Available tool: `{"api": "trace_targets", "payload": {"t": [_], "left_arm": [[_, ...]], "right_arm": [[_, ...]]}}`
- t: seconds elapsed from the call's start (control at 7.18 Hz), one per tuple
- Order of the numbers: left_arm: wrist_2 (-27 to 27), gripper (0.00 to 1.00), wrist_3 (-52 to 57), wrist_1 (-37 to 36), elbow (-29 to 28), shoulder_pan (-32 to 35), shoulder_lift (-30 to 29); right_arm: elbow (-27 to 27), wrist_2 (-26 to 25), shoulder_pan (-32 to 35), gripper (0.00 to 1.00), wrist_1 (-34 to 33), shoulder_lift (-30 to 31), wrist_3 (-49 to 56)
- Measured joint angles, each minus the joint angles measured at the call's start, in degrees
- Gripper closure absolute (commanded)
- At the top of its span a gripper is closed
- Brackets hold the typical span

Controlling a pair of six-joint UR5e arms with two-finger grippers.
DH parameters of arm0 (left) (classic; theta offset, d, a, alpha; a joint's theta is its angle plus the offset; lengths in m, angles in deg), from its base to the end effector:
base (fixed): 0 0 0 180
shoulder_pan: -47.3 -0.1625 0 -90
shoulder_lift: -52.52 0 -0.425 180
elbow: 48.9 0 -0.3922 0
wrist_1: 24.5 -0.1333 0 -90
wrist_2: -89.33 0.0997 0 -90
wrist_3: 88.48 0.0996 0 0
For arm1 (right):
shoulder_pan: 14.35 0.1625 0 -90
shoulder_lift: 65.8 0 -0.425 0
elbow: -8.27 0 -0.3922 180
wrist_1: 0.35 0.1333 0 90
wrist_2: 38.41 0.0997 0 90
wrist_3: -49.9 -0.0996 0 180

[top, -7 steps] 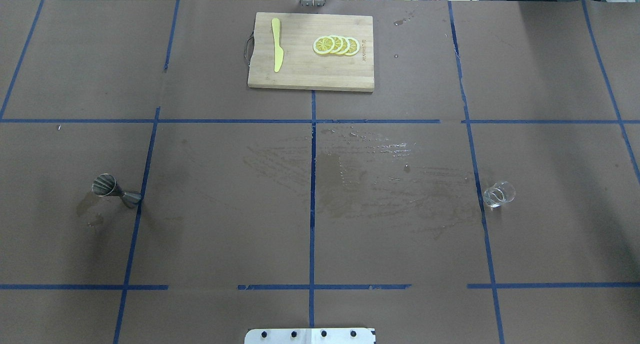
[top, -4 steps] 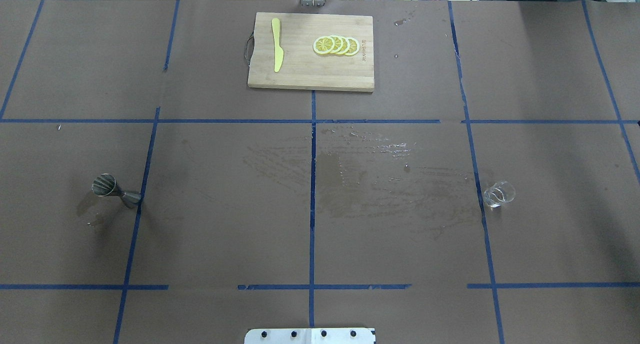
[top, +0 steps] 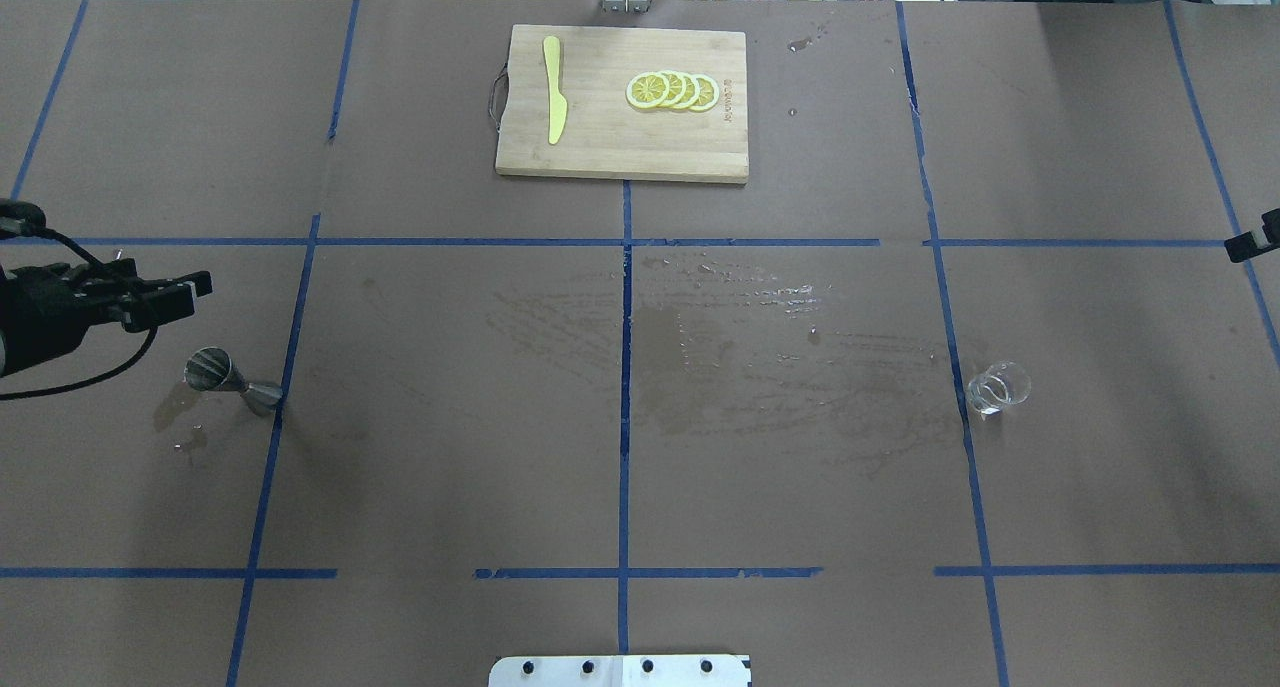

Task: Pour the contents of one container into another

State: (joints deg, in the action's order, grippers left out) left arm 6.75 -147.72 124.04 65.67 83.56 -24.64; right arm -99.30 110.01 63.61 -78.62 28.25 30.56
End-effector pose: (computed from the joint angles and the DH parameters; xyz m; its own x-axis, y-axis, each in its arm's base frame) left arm 0.2491 -0.3640 0.4366 0.5840 0.2006 -0.7866 0.4490 0.7274 0.5189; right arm -0.0493 -0.4636 0.4994 0.4742 -0.1455 0.8683 0.0335 0.9885 0.1473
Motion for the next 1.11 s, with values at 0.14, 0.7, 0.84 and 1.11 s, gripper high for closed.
{"api": "trace_targets", "payload": {"t": [0.14,0.7,0.84,1.11], "left_arm": [[9.7,0.01,-4.3,0.1,0.8,-6.2,1.4],[43.4,0.01,-9.4,-0.4,-0.8,-24.1,2.8],[48.3,0.01,-10.2,-0.4,-2.4,-26.4,2.8],[52.0,0.01,-15.3,-0.4,-4.7,-30.3,2.9]], "right_arm": [[0.0,-0.1,-0.2,0.00,0.2,-0.3,0.0],[0.3,-1.4,-0.7,0.00,3.0,-0.4,0.1],[0.3,-1.5,-0.7,0.00,3.1,-0.4,0.2],[0.3,-1.6,-0.7,0.00,3.1,-0.4,0.3]]}}
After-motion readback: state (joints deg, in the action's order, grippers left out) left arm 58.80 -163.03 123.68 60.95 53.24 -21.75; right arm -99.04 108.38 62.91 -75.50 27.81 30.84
